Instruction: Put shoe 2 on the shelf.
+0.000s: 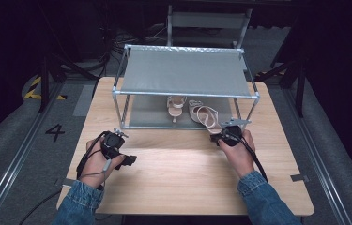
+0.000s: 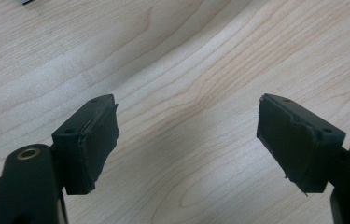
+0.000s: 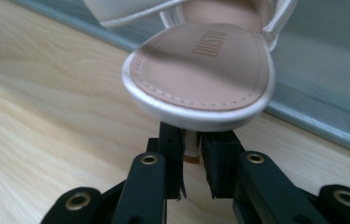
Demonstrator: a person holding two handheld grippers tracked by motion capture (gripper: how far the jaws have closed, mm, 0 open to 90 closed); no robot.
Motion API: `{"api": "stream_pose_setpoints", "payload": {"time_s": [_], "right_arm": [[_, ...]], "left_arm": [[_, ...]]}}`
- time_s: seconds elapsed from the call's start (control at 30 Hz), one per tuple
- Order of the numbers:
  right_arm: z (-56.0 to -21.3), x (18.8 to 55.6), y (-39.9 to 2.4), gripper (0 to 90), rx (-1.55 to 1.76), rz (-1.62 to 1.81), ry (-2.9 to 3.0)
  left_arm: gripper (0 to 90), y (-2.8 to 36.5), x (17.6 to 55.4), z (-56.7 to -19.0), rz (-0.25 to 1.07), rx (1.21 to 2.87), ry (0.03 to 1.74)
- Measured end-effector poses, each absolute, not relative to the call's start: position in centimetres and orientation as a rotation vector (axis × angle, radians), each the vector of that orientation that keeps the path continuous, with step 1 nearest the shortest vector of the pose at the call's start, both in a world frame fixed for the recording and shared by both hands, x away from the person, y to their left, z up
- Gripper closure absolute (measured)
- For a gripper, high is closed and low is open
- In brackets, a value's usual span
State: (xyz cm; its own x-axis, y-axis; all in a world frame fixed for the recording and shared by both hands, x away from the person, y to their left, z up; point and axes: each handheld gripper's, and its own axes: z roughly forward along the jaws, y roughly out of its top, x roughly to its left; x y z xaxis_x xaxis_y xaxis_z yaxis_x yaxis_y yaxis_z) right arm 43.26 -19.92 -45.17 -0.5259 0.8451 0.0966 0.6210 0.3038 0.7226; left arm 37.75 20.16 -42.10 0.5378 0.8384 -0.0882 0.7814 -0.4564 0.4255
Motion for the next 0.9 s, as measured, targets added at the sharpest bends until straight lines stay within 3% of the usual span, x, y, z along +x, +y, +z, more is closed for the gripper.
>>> {"api": "stream_pose_setpoints", "payload": {"time_s": [0.9], "right_arm": [[-46.2, 49.9, -13.0, 80.7, 1.252, 1.066, 2.261]], "left_arm": [[20.8, 21.4, 36.7, -42.2, 0.181, 2.343, 1.339]]}}
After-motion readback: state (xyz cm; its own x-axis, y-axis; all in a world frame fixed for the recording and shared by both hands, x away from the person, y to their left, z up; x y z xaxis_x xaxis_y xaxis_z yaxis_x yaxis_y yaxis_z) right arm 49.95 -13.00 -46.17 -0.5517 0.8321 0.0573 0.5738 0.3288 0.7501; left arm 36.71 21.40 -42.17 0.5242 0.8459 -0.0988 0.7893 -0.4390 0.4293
